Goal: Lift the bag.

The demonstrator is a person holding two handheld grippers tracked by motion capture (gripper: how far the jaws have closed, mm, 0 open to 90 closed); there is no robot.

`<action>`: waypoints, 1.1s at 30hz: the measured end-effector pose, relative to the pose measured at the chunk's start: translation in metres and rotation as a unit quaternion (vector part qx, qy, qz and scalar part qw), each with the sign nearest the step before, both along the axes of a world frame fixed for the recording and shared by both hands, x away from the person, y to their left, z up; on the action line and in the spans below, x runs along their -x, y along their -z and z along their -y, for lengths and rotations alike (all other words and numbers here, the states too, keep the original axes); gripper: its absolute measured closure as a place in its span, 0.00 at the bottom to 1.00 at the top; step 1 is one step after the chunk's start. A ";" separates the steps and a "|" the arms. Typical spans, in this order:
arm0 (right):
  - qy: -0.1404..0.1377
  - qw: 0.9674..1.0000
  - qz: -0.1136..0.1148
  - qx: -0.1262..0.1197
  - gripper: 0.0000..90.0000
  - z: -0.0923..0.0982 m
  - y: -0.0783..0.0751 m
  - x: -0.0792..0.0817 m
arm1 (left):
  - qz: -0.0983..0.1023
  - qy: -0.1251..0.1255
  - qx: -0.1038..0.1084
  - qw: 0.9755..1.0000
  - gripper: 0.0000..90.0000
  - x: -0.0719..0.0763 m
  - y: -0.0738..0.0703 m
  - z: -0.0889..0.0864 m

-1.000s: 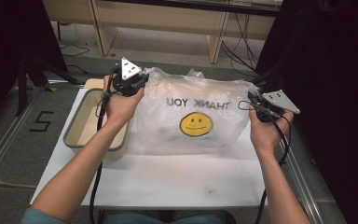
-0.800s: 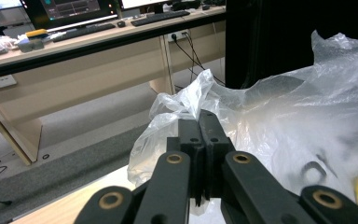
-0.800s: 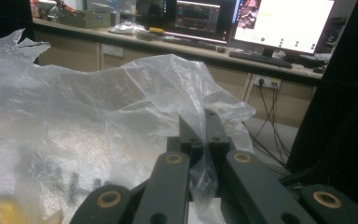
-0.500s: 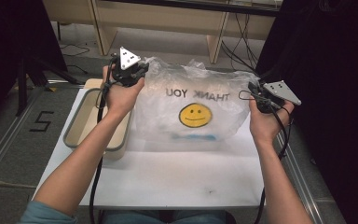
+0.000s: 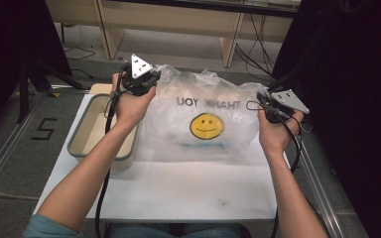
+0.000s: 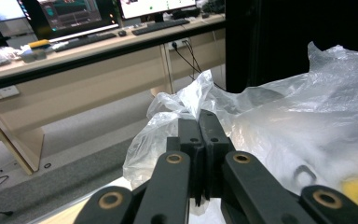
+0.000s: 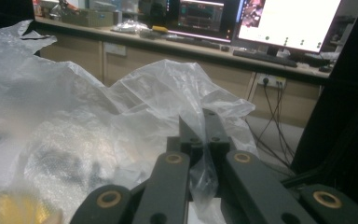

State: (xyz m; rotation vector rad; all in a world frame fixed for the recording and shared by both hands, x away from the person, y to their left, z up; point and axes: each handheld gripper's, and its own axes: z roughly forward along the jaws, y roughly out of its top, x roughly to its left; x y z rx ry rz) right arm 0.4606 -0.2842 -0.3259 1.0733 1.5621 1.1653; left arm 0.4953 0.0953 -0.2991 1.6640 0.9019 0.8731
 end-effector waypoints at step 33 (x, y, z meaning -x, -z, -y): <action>-0.002 0.997 -0.073 0.022 1.00 -0.001 0.041 -0.008 | -0.085 -0.006 -0.028 0.996 0.99 -0.017 0.058 0.005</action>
